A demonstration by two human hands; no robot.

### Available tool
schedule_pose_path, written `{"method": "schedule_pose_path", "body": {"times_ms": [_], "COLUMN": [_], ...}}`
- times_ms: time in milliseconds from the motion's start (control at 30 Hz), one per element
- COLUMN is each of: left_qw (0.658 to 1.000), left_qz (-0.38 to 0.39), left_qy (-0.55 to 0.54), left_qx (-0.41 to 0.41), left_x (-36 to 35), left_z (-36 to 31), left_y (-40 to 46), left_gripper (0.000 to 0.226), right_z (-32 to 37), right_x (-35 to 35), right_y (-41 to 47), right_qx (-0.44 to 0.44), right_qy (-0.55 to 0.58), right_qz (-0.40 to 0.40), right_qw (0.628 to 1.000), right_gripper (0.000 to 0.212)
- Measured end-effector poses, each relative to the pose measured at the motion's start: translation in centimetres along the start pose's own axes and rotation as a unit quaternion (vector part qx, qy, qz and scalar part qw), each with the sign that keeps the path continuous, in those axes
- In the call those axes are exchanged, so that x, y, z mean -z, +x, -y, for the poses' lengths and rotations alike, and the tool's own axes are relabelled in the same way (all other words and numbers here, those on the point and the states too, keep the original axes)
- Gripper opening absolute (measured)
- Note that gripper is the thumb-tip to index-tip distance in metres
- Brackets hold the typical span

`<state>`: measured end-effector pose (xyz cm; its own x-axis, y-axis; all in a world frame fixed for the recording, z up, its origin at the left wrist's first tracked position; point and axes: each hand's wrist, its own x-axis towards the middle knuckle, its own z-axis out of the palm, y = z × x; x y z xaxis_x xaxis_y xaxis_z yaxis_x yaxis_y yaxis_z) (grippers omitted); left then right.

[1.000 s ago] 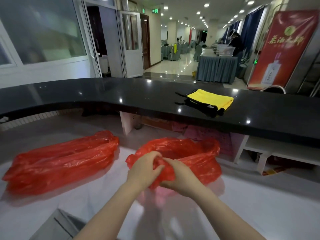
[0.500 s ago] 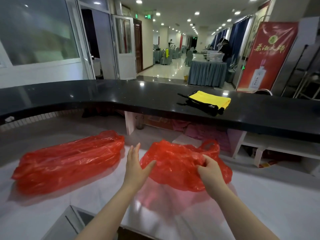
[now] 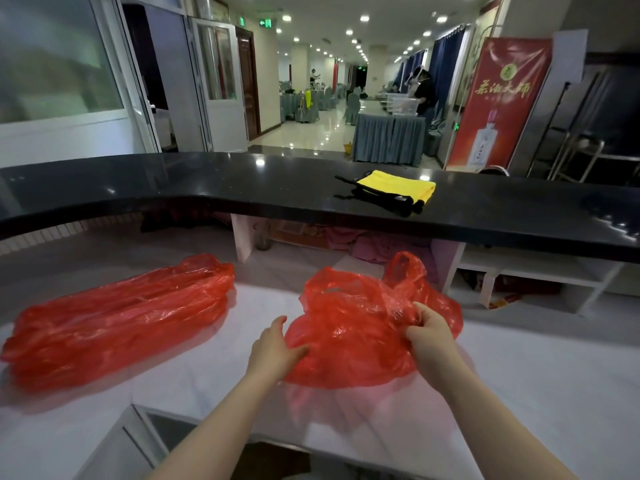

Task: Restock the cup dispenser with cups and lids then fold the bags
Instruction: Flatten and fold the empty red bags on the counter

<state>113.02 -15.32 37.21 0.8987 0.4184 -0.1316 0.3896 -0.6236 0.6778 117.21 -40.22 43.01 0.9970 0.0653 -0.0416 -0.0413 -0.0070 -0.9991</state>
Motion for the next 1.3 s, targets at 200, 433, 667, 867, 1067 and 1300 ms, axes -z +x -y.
{"method": "schedule_pose_path", "body": {"times_ms": [200,433,667,867,1067,1300], "left_qw": [0.992,0.918,0.92,0.918,0.925,0.915], "left_qz": [0.104,0.214,-0.075,-0.134,-0.137,-0.191], "left_qy": [-0.01,-0.292,-0.315,-0.329,-0.331,-0.333], "left_qx": [0.071,0.164,0.218,0.178,0.129,0.122], "left_x": [-0.6,-1.3,-0.3,1.1,1.9,1.5], "left_z": [2.7,2.6,8.6,9.7,7.7,6.5], "left_y": [-0.5,-2.1,-0.7,-1.6,-3.3,-4.2], "left_gripper": [0.072,0.017,0.02,0.027,0.051,0.044], "right_z": [0.5,-0.2,-2.4,-3.7,-1.3,0.2], "right_x": [0.6,0.3,3.2,3.8,4.1,1.1], "right_y": [-0.2,0.6,2.2,2.3,3.1,2.7], "right_qx": [-0.01,-0.009,-0.049,-0.059,-0.029,0.078], "right_qy": [0.088,0.168,0.128,0.015,0.009,-0.269], "right_qz": [0.013,-0.006,-0.067,0.027,0.135,0.131], "right_qw": [0.996,0.986,0.988,0.998,0.99,0.951], "right_gripper": [0.026,0.021,0.023,0.059,0.067,0.057]}}
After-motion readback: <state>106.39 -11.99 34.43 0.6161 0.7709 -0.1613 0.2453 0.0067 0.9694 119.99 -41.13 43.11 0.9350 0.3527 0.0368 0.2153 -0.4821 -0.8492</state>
